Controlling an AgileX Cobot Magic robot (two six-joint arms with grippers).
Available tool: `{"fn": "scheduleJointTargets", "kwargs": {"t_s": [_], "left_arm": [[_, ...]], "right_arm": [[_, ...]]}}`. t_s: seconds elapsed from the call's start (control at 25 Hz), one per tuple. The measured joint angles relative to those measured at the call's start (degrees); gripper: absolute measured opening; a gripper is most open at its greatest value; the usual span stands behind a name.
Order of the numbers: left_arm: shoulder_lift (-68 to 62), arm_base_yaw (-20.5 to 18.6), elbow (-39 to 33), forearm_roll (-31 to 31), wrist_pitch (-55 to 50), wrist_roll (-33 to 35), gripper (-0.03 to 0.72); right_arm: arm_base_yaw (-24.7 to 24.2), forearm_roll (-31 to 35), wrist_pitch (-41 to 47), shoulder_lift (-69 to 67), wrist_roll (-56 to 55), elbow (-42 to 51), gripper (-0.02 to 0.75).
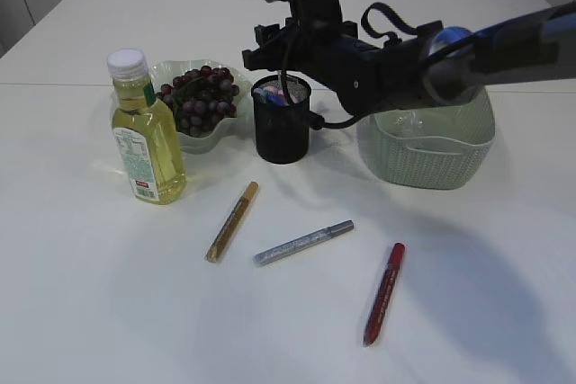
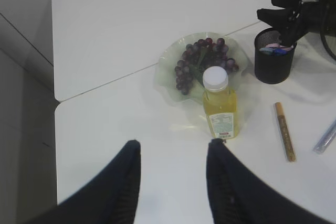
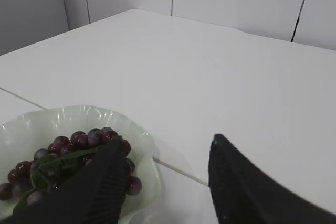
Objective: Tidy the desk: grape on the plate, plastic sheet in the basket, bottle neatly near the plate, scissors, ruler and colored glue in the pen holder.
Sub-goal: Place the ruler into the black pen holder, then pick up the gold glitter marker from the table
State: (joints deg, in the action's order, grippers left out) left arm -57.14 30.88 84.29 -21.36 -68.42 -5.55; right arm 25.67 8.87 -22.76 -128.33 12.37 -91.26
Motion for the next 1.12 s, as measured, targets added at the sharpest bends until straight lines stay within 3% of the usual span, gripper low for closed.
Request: {"fn": "scheduleJointTargets", "kwargs": {"t_s": [0.32, 0.64, 0.96, 1.12], "left_arm": [[0.0, 0.0, 0.0, 0.0, 0.09, 0.0, 0.308], [0.0, 0.0, 0.0, 0.0, 0.09, 0.0, 0.308], [-0.34, 0.0, 0.0, 3.83, 0.09, 0.0, 0.308], [-1.22, 0.0, 0.0, 6.18, -0.02, 0.0, 0.308]], "right_arm": [[0.0, 0.72, 15.26, 10.94, -0.12, 0.0, 0.406], [0.0, 0.72, 49.68, 25.47, -0.22, 0.0, 0.405], [0.0, 0.67, 86.01, 35.15, -1.45, 0.0, 0.405], [0.0, 1.29, 93.12, 35.8, -2.71, 0.0, 0.405]]}}
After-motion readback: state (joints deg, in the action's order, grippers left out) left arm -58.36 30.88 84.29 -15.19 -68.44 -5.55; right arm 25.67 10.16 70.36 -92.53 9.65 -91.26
